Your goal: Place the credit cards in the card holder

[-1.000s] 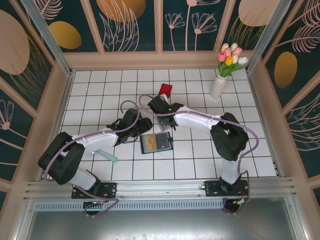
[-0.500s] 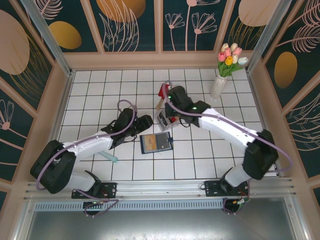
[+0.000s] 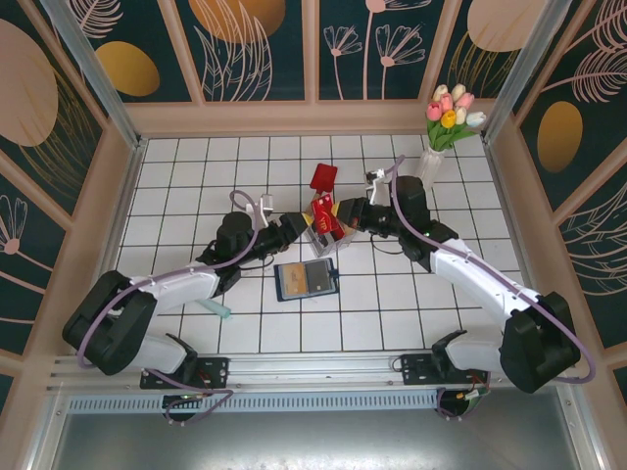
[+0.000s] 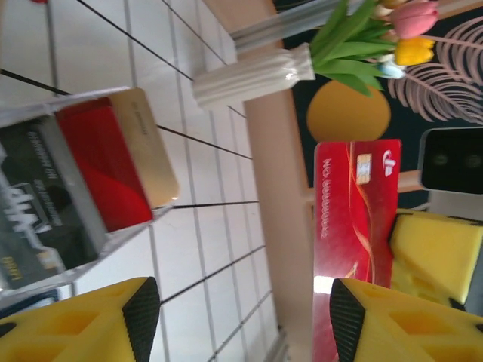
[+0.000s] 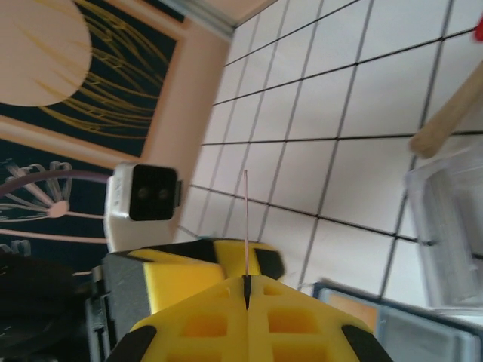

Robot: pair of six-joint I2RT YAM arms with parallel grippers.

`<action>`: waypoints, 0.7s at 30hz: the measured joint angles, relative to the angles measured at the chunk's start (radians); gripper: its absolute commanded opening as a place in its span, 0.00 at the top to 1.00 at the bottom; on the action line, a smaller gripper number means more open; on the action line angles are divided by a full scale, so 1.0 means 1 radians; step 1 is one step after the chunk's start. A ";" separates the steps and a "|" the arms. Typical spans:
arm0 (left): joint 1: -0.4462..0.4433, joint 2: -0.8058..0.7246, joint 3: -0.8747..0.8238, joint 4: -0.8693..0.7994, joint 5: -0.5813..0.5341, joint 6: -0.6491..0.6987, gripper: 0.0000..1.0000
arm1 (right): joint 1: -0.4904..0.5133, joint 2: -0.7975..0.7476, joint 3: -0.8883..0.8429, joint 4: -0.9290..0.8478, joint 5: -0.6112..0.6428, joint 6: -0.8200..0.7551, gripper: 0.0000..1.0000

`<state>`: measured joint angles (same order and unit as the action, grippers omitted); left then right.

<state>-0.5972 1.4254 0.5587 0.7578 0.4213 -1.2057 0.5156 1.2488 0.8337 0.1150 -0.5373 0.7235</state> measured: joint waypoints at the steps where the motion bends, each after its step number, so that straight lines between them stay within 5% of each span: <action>1: 0.000 0.005 0.000 0.021 0.008 -0.010 0.39 | 0.000 0.000 -0.006 0.016 -0.014 0.014 1.00; 12: 0.001 0.006 -0.003 0.157 0.046 -0.071 0.75 | -0.015 0.000 -0.037 0.129 -0.104 0.098 1.00; 21: 0.001 0.006 -0.019 0.185 0.055 -0.076 0.79 | -0.019 0.023 -0.064 0.157 -0.119 0.126 1.00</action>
<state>-0.5964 1.4315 0.5392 0.9428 0.4759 -1.2812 0.4969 1.2716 0.7700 0.2718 -0.6567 0.8494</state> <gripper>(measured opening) 0.235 0.053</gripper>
